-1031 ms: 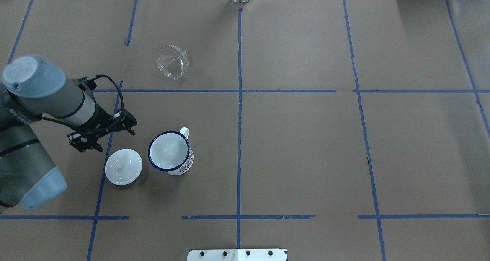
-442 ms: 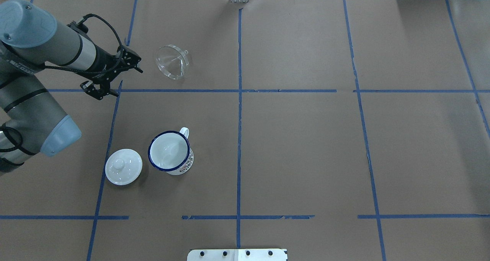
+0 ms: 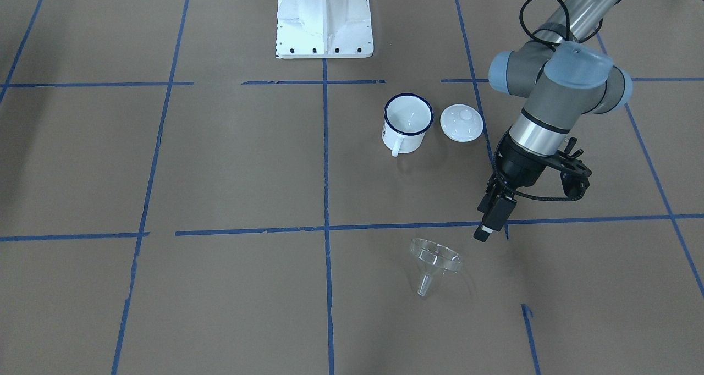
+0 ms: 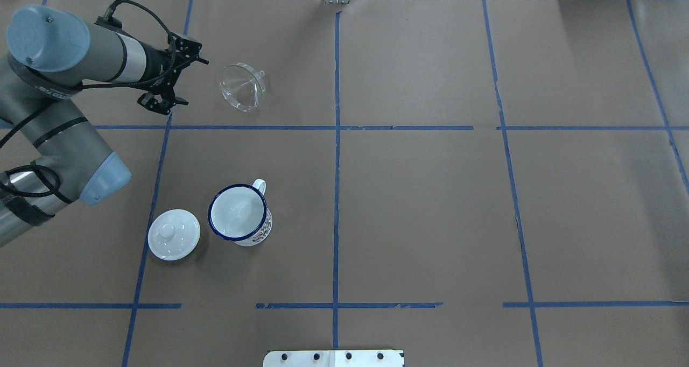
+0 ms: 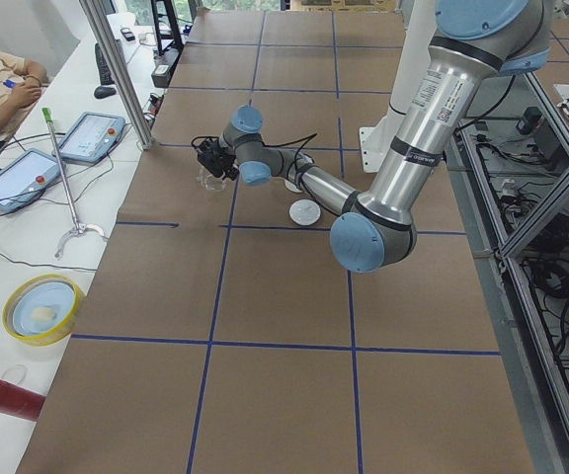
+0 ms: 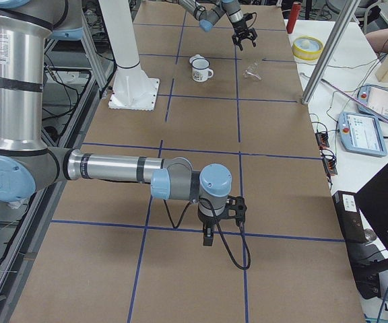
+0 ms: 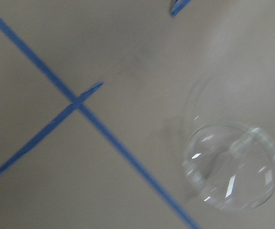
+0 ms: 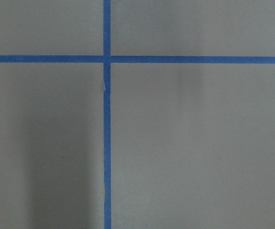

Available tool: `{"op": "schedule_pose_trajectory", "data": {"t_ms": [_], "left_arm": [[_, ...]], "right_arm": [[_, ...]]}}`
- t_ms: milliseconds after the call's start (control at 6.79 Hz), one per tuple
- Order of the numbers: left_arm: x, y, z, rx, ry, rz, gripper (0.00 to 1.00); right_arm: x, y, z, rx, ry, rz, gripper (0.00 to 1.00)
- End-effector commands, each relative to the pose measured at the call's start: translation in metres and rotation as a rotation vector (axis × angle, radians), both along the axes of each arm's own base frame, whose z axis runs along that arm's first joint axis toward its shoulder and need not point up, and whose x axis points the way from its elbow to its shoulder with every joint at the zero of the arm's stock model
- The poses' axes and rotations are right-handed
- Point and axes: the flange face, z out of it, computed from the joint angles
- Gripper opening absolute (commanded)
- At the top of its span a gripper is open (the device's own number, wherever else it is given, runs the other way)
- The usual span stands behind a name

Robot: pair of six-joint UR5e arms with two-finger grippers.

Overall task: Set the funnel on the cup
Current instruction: 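Move the left gripper over to the clear glass funnel, then lower the left gripper and grasp the glass funnel's rim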

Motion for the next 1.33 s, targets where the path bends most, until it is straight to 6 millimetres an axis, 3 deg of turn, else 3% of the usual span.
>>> {"op": "schedule_pose_trajectory", "data": {"t_ms": [0,147,295,589,884,1031,1178], "left_arm": [[0.019,-0.027,-0.001,-0.033,0.047,-0.120,1.00],[0.035,-0.038,-0.001,-0.040,0.033,-0.126,1.00],[0.058,-0.031,0.003,-0.025,0.035,-0.121,1.00],[0.077,-0.034,0.005,-0.034,0.056,-0.138,1.00],[0.079,-0.033,0.004,-0.034,0.058,-0.135,1.00],[0.079,-0.033,0.003,-0.033,0.059,-0.135,0.95],[0.081,-0.033,-0.001,-0.031,0.063,-0.134,0.71]], "right_arm": [[0.000,0.000,0.001,-0.001,0.000,0.000,1.00],[0.000,0.000,0.000,0.000,0.000,0.000,1.00],[0.000,0.000,0.000,0.000,0.000,0.000,1.00],[0.000,0.000,0.000,0.000,0.000,0.000,1.00],[0.000,0.000,0.000,0.000,0.000,0.000,1.00],[0.000,-0.001,-0.001,0.002,0.000,0.000,1.00],[0.000,0.000,0.000,0.000,0.000,0.000,1.00]]}}
